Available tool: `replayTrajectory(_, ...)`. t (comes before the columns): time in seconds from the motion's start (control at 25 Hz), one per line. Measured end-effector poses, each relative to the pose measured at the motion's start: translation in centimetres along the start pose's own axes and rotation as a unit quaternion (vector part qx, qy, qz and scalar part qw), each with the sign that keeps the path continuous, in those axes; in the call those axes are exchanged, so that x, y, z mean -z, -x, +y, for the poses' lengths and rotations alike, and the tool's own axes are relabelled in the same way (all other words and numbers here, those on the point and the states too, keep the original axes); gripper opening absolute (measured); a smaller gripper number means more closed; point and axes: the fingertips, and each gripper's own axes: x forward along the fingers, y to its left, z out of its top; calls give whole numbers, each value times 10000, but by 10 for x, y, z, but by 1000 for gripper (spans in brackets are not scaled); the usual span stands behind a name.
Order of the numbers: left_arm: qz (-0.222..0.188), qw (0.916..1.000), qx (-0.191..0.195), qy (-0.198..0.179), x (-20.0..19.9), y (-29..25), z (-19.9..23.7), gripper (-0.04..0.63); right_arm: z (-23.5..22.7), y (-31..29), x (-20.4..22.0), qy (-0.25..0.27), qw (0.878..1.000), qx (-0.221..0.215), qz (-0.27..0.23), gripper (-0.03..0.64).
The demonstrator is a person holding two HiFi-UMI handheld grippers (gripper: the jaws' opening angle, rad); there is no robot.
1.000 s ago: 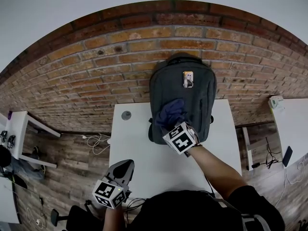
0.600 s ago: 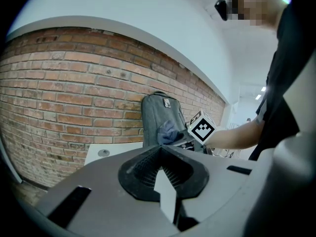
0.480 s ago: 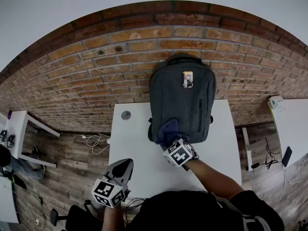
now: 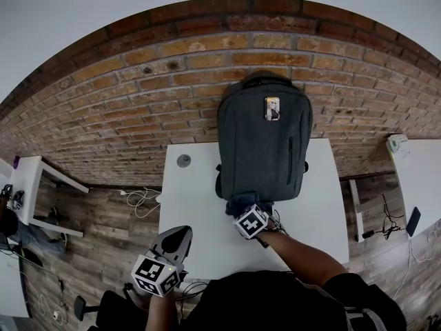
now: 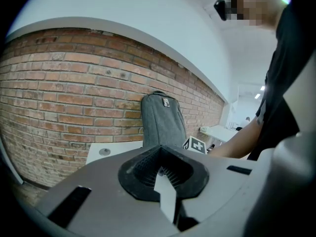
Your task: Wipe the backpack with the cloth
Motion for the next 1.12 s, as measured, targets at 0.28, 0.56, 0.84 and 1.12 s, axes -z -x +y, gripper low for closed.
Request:
replayTrajectory(0.28, 56, 10000, -40, 52, 9, 13, 12, -6, -3, 6, -33, -304, 9970, 63, -704, 64)
replayTrajectory(0.56, 66, 9999, 156, 12, 12, 19, 22, -6, -10, 48, -96, -184, 9912, 223, -1292, 64)
replayTrajectory(0.84, 59, 9997, 252, -33, 19, 24, 44, -6, -43, 86, -163, 161, 9796, 854, -1811, 64)
replayTrajectory(1.12, -11, 9996, 290, -46, 16, 25, 55, -6, -80, 114, -226, 113, 9675, 1281, -2176, 64)
